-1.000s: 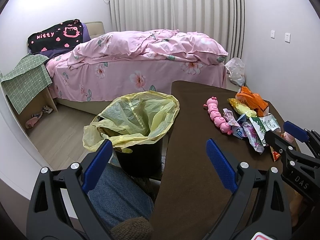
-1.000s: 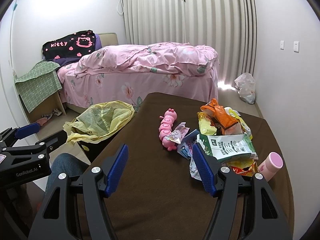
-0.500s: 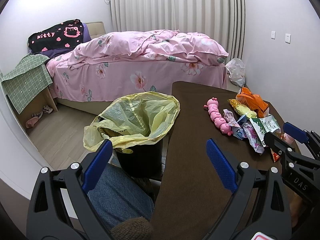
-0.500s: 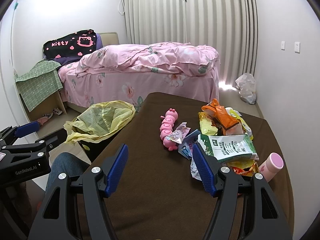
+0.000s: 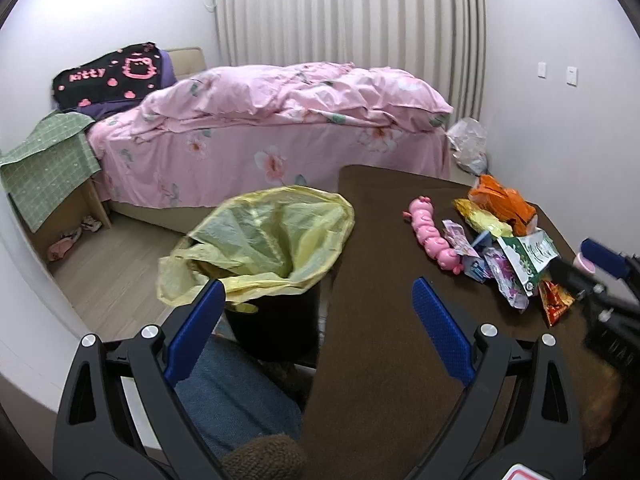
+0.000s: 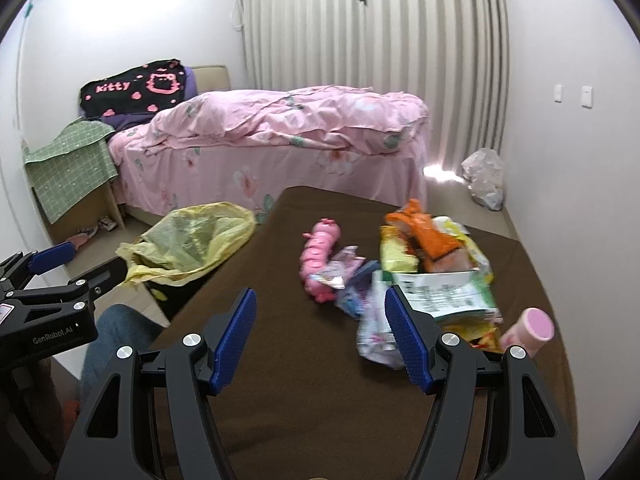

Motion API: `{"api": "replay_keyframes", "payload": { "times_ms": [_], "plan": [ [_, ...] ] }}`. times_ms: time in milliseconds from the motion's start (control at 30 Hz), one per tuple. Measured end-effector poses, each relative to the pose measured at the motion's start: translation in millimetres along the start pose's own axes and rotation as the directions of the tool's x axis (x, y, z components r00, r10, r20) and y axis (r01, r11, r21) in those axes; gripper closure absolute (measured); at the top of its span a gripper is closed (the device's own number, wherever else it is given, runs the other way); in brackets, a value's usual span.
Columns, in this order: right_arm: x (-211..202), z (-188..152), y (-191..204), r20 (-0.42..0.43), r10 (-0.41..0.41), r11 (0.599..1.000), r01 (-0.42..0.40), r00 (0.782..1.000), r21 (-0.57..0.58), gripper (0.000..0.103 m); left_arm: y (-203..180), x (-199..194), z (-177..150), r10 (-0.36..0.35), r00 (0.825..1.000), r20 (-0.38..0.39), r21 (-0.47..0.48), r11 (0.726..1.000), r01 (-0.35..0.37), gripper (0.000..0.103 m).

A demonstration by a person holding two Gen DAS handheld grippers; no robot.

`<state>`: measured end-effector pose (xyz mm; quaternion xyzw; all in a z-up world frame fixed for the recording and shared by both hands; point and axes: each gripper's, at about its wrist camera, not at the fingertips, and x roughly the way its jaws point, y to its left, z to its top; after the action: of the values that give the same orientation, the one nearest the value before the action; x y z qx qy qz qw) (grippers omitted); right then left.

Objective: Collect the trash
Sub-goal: 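Grasp the orange bag with the left tool while the right tool grasps the yellow wrapper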

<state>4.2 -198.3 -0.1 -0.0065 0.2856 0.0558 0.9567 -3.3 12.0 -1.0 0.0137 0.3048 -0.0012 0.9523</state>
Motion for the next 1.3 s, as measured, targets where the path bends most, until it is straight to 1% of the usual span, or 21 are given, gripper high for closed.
{"api": "replay_keyframes", "payload": {
  "times_ms": [100, 200, 300, 333, 400, 500, 567, 600, 700, 767, 800, 867, 900, 933, 967, 1000, 1033, 1100, 1133, 1233, 1300],
  "plan": [
    [-4, -7, -34, -0.007, -0.076, 0.996, 0.077, 0.997, 0.035, 0.040, -7, 11, 1, -0.068, 0.998, -0.017, -0.005, 0.998, 0.068, 0.013],
    [-6, -17, -71, -0.025, -0.125, 0.989, 0.127, 0.992, 0.081, 0.040, -23, 23, 1, -0.123, 0.992, -0.017, 0.021, 0.992, 0.124, 0.013],
    [-4, -29, -100, -0.050, -0.152, 0.981, 0.157, 0.987, 0.114, 0.040, -44, 37, 2, -0.195, 0.981, -0.017, 0.050, 0.980, 0.195, 0.013],
    [-3, -31, -106, -0.058, -0.157, 0.980, 0.163, 0.986, 0.117, 0.040, -54, 45, 4, -0.226, 0.974, -0.020, 0.060, 0.972, 0.227, 0.013],
    [2, -37, -118, -0.075, -0.161, 0.979, 0.168, 0.984, 0.114, 0.040, -72, 61, 10, -0.272, 0.962, -0.039, 0.085, 0.958, 0.274, 0.011],
    [8, -46, -132, -0.090, -0.172, 0.979, 0.180, 0.981, 0.091, 0.040, -97, 83, 21, -0.311, 0.947, -0.082, 0.114, 0.941, 0.319, 0.010],
    [12, -51, -139, -0.089, -0.192, 0.977, 0.199, 0.977, 0.075, 0.040, -118, 102, 33, -0.366, 0.921, -0.135, 0.104, 0.919, 0.380, 0.010],
    [14, -52, -140, -0.090, -0.200, 0.976, 0.207, 0.976, 0.073, 0.040, -132, 112, 42, -0.402, 0.903, -0.153, 0.091, 0.904, 0.418, 0.010],
    [24, -57, -149, -0.105, -0.212, 0.971, 0.222, 0.972, 0.094, 0.040, -163, 131, 68, -0.473, 0.869, -0.147, 0.073, 0.871, 0.486, 0.010],
    [28, -61, -155, -0.116, -0.204, 0.970, 0.217, 0.972, 0.112, 0.040, -185, 147, 84, -0.500, 0.854, -0.145, 0.061, 0.857, 0.512, 0.013],
    [30, -63, -157, -0.122, -0.202, 0.969, 0.216, 0.972, 0.115, 0.040, -198, 159, 92, -0.512, 0.845, -0.156, 0.050, 0.850, 0.525, 0.016],
    [35, -67, -161, -0.135, -0.209, 0.967, 0.225, 0.969, 0.117, 0.040, -220, 183, 102, -0.501, 0.840, -0.208, 0.033, 0.855, 0.517, 0.020],
    [36, -68, -162, -0.139, -0.210, 0.967, 0.227, 0.968, 0.119, 0.040, -226, 195, 103, -0.489, 0.841, -0.233, 0.022, 0.862, 0.507, 0.027],
    [38, -70, -164, -0.146, -0.206, 0.966, 0.225, 0.968, 0.125, 0.040, -233, 212, 103, -0.473, 0.837, -0.274, -0.001, 0.871, 0.492, 0.035],
    [40, -71, -166, -0.150, -0.201, 0.966, 0.221, 0.968, 0.131, 0.040, -237, 225, 102, -0.460, 0.831, -0.311, -0.023, 0.878, 0.477, 0.040],
    [41, -72, -167, -0.152, -0.197, 0.966, 0.218, 0.969, 0.136, 0.040, -240, 236, 100, -0.447, 0.826, -0.342, -0.042, 0.886, 0.462, 0.054],
    [41, -73, -168, -0.153, -0.195, 0.967, 0.217, 0.969, 0.135, 0.040, -239, 248, 96, -0.446, 0.810, -0.380, -0.074, 0.888, 0.455, 0.067],
    [42, -74, -168, -0.150, -0.195, 0.968, 0.214, 0.969, 0.128, 0.040, -227, 246, 89, -0.497, 0.780, -0.380, -0.120, 0.863, 0.491, 0.075],
    [42, -74, -168, -0.145, -0.194, 0.970, 0.212, 0.970, 0.120, 0.040, -218, 238, 88, -0.524, 0.773, -0.357, -0.128, 0.847, 0.515, 0.079],
    [45, -68, -166, -0.136, -0.170, 0.977, 0.185, 0.976, 0.108, 0.040, -195, 207, 90, -0.549, 0.782, -0.295, -0.113, 0.833, 0.542, 0.086],
    [48, -58, -167, -0.120, -0.145, 0.982, 0.158, 0.982, 0.101, 0.040, -173, 186, 94, -0.574, 0.774, -0.267, -0.125, 0.817, 0.563, 0.088]
  ]
}}
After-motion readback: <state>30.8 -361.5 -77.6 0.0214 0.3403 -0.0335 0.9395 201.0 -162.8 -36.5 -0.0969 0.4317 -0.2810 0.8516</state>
